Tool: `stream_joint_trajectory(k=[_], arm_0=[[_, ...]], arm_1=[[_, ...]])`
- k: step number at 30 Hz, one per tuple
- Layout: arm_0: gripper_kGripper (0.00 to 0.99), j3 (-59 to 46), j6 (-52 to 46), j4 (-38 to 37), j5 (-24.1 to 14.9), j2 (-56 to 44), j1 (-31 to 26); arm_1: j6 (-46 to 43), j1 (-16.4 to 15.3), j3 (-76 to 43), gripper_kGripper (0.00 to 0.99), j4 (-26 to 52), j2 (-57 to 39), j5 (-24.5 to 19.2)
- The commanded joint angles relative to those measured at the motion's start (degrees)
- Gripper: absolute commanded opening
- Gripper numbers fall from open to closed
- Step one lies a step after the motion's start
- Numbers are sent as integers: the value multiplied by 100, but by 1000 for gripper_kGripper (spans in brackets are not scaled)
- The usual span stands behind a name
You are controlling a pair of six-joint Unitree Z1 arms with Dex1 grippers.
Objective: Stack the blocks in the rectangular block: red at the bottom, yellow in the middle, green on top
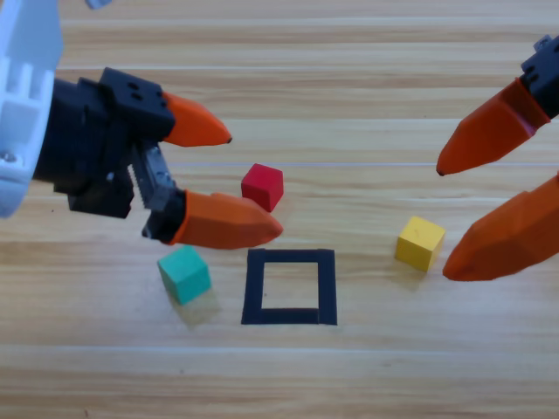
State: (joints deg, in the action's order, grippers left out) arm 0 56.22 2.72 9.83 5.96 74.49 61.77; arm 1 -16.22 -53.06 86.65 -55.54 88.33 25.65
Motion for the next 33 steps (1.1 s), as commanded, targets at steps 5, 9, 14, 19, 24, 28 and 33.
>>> stream_joint_trajectory(k=[5, 9, 14, 19, 24, 28, 33], arm_0=[[990, -199, -61, -52, -68, -84, 116], [990, -226, -61, -52, -121, -102, 116], [990, -270, -290, -87, -1035, -110, 72], [990, 100, -914, -263, -1958, -181, -121], [990, 1356, -1713, 827, -2081, 188, -877], [990, 3220, -2241, 2910, -2081, 1516, -1615], [990, 4854, -2584, 4606, -2046, 3071, -1897]], arm_1=[[66, -187, -175, 989, -89, 35, -60], [409, -187, -192, 989, -89, -44, -710], [1604, -90, -245, 988, 245, 105, -2749], [2580, -90, 10, 988, 342, 905, -4226], [2835, -90, 19, 986, 404, 1512, -4393], [2272, -90, -16, 986, 447, 1942, -4384], [1376, 191, -122, 986, 579, 2338, -4147]])
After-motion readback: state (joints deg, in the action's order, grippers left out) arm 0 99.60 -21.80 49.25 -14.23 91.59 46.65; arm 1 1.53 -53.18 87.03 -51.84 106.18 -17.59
